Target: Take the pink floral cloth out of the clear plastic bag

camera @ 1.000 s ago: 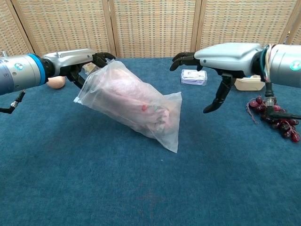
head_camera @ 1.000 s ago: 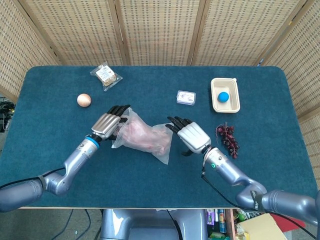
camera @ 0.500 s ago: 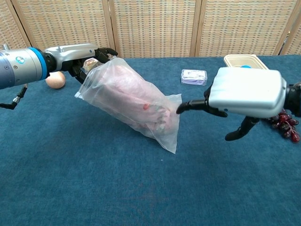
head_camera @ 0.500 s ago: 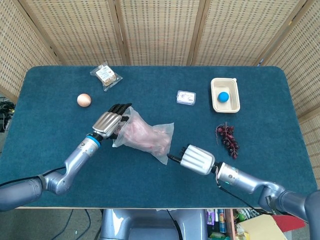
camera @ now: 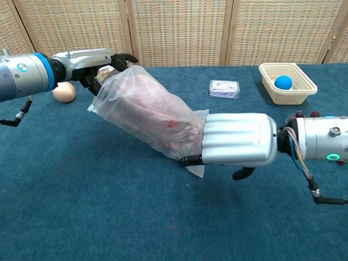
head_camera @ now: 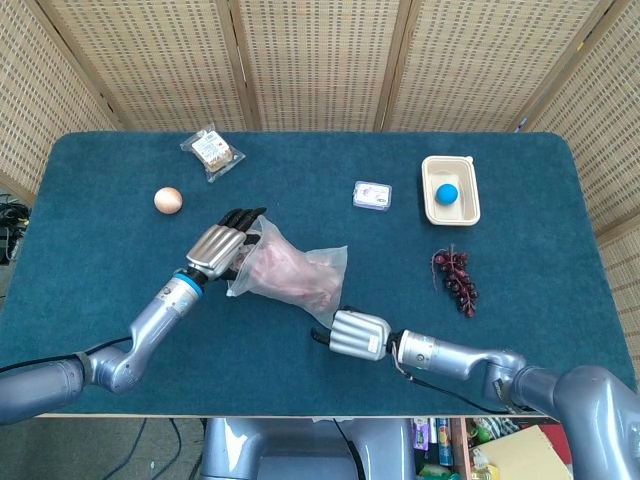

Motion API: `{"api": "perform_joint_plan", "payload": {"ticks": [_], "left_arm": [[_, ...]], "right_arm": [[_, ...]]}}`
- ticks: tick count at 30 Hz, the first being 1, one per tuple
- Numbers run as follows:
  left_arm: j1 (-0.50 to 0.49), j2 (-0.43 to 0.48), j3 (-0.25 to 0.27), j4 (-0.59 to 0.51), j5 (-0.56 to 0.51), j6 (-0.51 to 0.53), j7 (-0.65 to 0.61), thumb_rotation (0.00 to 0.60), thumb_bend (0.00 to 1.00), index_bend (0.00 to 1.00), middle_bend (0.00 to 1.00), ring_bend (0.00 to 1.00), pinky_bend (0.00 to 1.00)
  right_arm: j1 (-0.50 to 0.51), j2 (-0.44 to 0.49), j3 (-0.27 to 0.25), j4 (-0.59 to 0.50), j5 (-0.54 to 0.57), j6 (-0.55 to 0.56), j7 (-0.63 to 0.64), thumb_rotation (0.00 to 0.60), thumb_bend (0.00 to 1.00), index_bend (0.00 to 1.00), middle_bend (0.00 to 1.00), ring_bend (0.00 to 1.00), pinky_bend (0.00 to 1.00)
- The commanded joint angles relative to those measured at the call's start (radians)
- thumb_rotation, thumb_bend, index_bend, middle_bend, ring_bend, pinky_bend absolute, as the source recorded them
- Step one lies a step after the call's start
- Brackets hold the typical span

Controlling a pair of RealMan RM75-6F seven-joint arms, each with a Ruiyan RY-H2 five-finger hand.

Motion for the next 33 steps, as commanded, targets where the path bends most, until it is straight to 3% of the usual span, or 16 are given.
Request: {"api": "perform_joint_plan", "payload": {"ticks": [1,15,28,31,33], "left_arm": [[-0.001,0.001,0.000,-0.006,-0.005,0.001,0.003,0.600,0.48,0.64,0.00,0.00,0.00],[-0.003,-0.006,-0.002,-0.009,-0.011,-0.001,-0.009,0.600,0.48,0.64,0.00,0.00,0.00],[-0.003,0.004,-0.005,-0.007,-0.035,-0.017,-0.024,0.600,0.48,0.64,0.00,0.00,0.00],[-0.004,0.005,-0.006,-0.009,-0.037,-0.018,-0.026,0.600,0.48,0.64,0.00,0.00,0.00],[-0.004,0.006,-0.005,-0.009,-0.037,-0.018,-0.027,0.600,0.48,0.64,0.00,0.00,0.00]], "right_arm": [[0.020,-0.013,0.022,0.000,0.031,-0.049,-0.043,0.600,0.07,0.24,0.82,0.77,1.00],[0.053,-0.089,0.065,0.041,0.105,-0.129,-0.112,0.600,0.08,0.24,0.82,0.77,1.00],[0.060,-0.168,0.039,0.172,0.098,-0.060,-0.056,0.600,0.08,0.27,0.83,0.77,1.00],[0.059,-0.186,0.034,0.203,0.100,-0.044,-0.039,0.600,0.14,0.28,0.83,0.77,1.00],[0.060,-0.195,0.032,0.219,0.102,-0.035,-0.029,0.600,0.23,0.30,0.83,0.77,1.00]]}}
